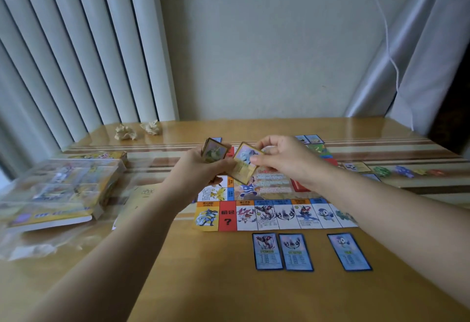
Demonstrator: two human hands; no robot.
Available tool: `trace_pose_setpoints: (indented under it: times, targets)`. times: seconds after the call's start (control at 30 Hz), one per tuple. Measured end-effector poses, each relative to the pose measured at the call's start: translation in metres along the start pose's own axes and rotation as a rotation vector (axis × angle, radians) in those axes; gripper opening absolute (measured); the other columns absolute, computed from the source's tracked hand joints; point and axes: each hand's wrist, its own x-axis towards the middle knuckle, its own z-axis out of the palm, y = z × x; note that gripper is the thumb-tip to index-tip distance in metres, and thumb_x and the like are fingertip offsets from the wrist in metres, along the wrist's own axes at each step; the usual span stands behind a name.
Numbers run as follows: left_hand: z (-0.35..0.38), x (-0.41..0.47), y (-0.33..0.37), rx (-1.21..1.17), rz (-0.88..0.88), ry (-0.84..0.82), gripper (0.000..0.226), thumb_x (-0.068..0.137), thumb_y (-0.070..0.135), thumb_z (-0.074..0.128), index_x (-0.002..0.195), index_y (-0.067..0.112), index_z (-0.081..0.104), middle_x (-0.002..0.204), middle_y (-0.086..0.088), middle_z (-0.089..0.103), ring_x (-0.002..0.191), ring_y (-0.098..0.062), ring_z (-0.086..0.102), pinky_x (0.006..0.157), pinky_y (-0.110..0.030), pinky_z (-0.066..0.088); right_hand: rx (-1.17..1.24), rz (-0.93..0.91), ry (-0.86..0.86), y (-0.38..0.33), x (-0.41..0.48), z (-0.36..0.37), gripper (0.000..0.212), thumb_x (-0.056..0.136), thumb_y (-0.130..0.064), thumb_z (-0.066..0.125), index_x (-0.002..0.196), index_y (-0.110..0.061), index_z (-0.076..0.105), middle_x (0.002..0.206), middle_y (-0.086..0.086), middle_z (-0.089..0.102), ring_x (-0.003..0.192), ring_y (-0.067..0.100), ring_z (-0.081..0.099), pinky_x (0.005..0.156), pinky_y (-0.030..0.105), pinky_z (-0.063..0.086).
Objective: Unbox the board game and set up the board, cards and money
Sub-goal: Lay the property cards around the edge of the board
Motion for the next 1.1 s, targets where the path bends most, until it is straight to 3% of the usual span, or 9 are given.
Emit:
trace_pose_setpoints:
  times: [0.07,0.13,0.27,0.37,0.57,0.73,0.83,0.93,1.1]
  targets:
    - [-0.008,-0.008,-0.007,0.095,0.032,0.009,0.012,0.085,0.021,0.069,0.09,0.011,0.065,0.082,-0.005,0.073,0.071,-0.01,0.067,0.063,-0.021,0.053,-0.114,0.027,-0.091,0.003,-0.01,0.013,0.016,0.084,-0.015,0.07,0.092,-0.022,0.059,0.098,-0.001,0.071,0.075,0.008,0.066,0.063,0.013,0.048]
    - [-0.018,-0.015,-0.016,0.137,0.041,0.074,0.007,0.088,0.019,0.066,0.091,0.014,0.064,0.078,0.001,0.073,0.071,-0.006,0.069,0.06,-0.019,0.052,-0.199,0.045,-0.202,0.009,-0.02,0.036,0.019,0.083,-0.018,0.072,0.094,-0.024,0.059,0.103,0.002,0.069,0.087,0.017,0.068,0.069,0.022,0.049]
    - [-0.041,-0.025,-0.031,-0.082,-0.073,0.211,0.006,0.094,0.018,0.056,0.093,0.016,0.061,0.079,0.004,0.07,0.066,-0.004,0.066,0.059,-0.018,0.052,-0.267,0.027,-0.34,0.025,-0.037,0.088,0.02,0.084,-0.021,0.072,0.099,-0.023,0.059,0.085,0.003,0.066,0.077,0.014,0.06,0.069,0.026,0.045]
    - [-0.053,-0.035,-0.037,-0.232,-0.143,0.227,0.006,0.097,0.017,0.053,0.099,0.016,0.058,0.084,0.0,0.07,0.064,-0.004,0.066,0.058,-0.019,0.051,-0.369,-0.047,-0.28,0.035,-0.041,0.112,0.018,0.081,-0.025,0.073,0.085,-0.032,0.056,0.07,-0.008,0.06,0.069,0.009,0.056,0.071,0.028,0.041]
    - [-0.053,-0.043,-0.042,-0.288,-0.182,0.199,0.007,0.096,0.015,0.053,0.095,0.012,0.059,0.086,-0.002,0.069,0.074,-0.012,0.064,0.063,-0.024,0.048,-0.535,-0.118,-0.082,0.039,-0.044,0.121,0.016,0.08,-0.038,0.072,0.088,-0.034,0.058,0.076,-0.012,0.063,0.079,0.005,0.056,0.086,0.027,0.033]
    - [-0.045,-0.042,-0.041,-0.351,-0.19,0.17,0.01,0.096,0.017,0.053,0.096,0.012,0.061,0.085,-0.002,0.071,0.074,-0.012,0.065,0.066,-0.024,0.05,-0.635,-0.214,0.006,0.045,-0.044,0.123,0.021,0.079,-0.049,0.069,0.087,-0.036,0.055,0.07,-0.015,0.058,0.081,0.004,0.047,0.084,0.029,0.027]
    - [-0.039,-0.042,-0.037,-0.549,-0.245,0.162,0.016,0.097,0.019,0.05,0.095,0.009,0.061,0.078,-0.005,0.071,0.066,-0.013,0.064,0.063,-0.024,0.05,-0.708,-0.258,0.034,0.046,-0.042,0.12,0.029,0.074,-0.058,0.069,0.083,-0.036,0.051,0.067,-0.016,0.048,0.076,0.005,0.042,0.082,0.03,0.03]
    - [-0.032,-0.044,-0.037,-0.788,-0.35,0.049,0.032,0.097,0.019,0.039,0.109,-0.001,0.06,0.081,-0.01,0.071,0.067,-0.017,0.065,0.062,-0.027,0.051,-0.624,-0.261,0.037,0.041,-0.038,0.11,0.03,0.073,-0.055,0.071,0.086,-0.034,0.055,0.065,-0.013,0.048,0.071,0.006,0.046,0.082,0.03,0.031]
    - [-0.018,-0.052,-0.044,-0.899,-0.305,-0.162,0.037,0.096,-0.001,0.028,0.128,-0.005,0.046,0.112,-0.018,0.068,0.094,-0.024,0.07,0.072,-0.036,0.06,-0.203,-0.174,0.08,0.024,-0.027,0.07,0.006,0.091,-0.025,0.062,0.088,-0.02,0.063,0.077,-0.002,0.059,0.068,0.01,0.053,0.067,0.027,0.045]
